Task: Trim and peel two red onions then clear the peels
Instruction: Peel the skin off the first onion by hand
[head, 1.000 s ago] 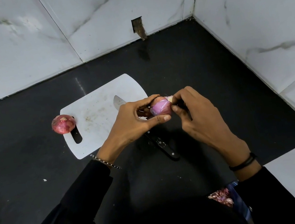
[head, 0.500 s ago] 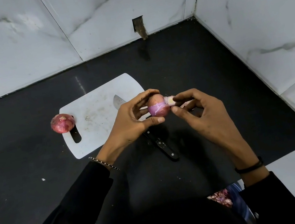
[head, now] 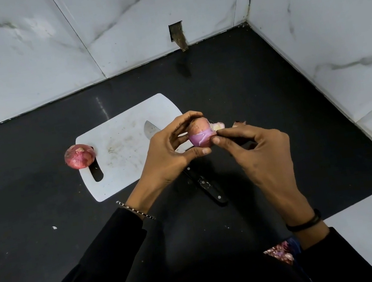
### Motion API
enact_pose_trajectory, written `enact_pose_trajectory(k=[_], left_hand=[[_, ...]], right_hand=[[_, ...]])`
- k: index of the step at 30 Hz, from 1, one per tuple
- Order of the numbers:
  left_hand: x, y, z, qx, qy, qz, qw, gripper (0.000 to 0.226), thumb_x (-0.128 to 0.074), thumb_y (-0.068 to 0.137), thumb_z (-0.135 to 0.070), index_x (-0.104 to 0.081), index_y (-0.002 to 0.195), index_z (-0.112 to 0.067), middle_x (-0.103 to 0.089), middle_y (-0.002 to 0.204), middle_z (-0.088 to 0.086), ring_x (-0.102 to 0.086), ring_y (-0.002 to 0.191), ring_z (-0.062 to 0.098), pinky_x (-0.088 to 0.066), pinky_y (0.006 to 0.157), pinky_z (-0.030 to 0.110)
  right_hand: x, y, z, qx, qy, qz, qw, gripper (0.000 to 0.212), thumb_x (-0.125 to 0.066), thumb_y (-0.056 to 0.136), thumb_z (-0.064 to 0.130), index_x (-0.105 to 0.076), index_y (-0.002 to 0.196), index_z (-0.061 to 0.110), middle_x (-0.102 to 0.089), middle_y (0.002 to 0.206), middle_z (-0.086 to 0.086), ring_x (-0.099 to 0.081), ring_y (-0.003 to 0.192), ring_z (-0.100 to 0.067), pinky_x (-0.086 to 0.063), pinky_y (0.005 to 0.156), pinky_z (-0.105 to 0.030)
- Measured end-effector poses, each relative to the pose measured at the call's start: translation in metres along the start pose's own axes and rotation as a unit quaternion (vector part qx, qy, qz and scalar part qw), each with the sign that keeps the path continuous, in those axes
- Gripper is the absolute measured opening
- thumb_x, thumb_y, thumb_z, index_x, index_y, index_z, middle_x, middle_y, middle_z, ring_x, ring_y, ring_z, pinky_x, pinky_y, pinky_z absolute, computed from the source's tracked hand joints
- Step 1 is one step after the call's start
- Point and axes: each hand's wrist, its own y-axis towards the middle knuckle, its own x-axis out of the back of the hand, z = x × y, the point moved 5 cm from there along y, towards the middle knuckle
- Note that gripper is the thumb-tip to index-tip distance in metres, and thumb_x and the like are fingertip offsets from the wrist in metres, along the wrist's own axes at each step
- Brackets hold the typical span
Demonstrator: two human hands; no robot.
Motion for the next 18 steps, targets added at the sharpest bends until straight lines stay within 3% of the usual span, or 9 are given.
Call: enact_pose_trajectory(k=[3,6,12,18], left_hand=[[-0.0001,0.0001,-0.0012,-0.008,0.008,-0.007,1.0,0.065,-0.087,0.074,-0.006,-0.059,0.133,-0.009,-0.065,0.129,0.004,-0.061,0.123,0.018,-0.052,0.104,0.039],[0.0005,0.0006,-0.0013,-0.01,0.012,-0.013,1.0,0.066,-0.087,0.074,-0.009,-0.059,0.134,-0.01,-0.065,0.13,0.004,-0.061,0.123,0.018,-0.052,0.104,0.04],[0.0009,0.0003,0.0006,-0.007,0.013,-0.022,1.0,0.067,-0.087,0.074,-0.01,-0.059,0.135,-0.009,-0.065,0.13,0.004,-0.062,0.122,0.019,-0.052,0.103,0.041],[0.0006,-0.0004,-0.0014,-0.006,0.01,-0.014,1.0,0.068,-0.087,0.074,-0.012,-0.059,0.136,-0.011,-0.066,0.13,0.002,-0.063,0.12,0.015,-0.052,0.103,0.036]], right_hand=[[-0.0005,-0.0029,0.0041,0.009,-0.01,-0.027,1.0,0.027,-0.08,0.083,0.02,-0.073,0.107,0.028,-0.066,0.095,0.03,-0.069,0.087,0.003,-0.052,0.083,-0.012],[-0.0022,-0.0045,0.0049,0.002,-0.014,-0.046,0.999,0.023,-0.079,0.084,0.021,-0.076,0.107,0.022,-0.068,0.093,0.024,-0.071,0.082,0.001,-0.054,0.082,-0.013],[-0.0053,-0.0053,0.0063,0.005,-0.005,-0.057,0.998,0.025,-0.078,0.085,0.02,-0.071,0.108,0.028,-0.066,0.094,0.025,-0.069,0.086,0.005,-0.054,0.083,-0.012],[-0.0083,0.0019,-0.0004,-0.005,0.004,0.025,1.0,0.017,-0.071,0.09,0.024,-0.069,0.105,0.031,-0.067,0.098,0.023,-0.065,0.094,0.001,-0.048,0.081,-0.009]])
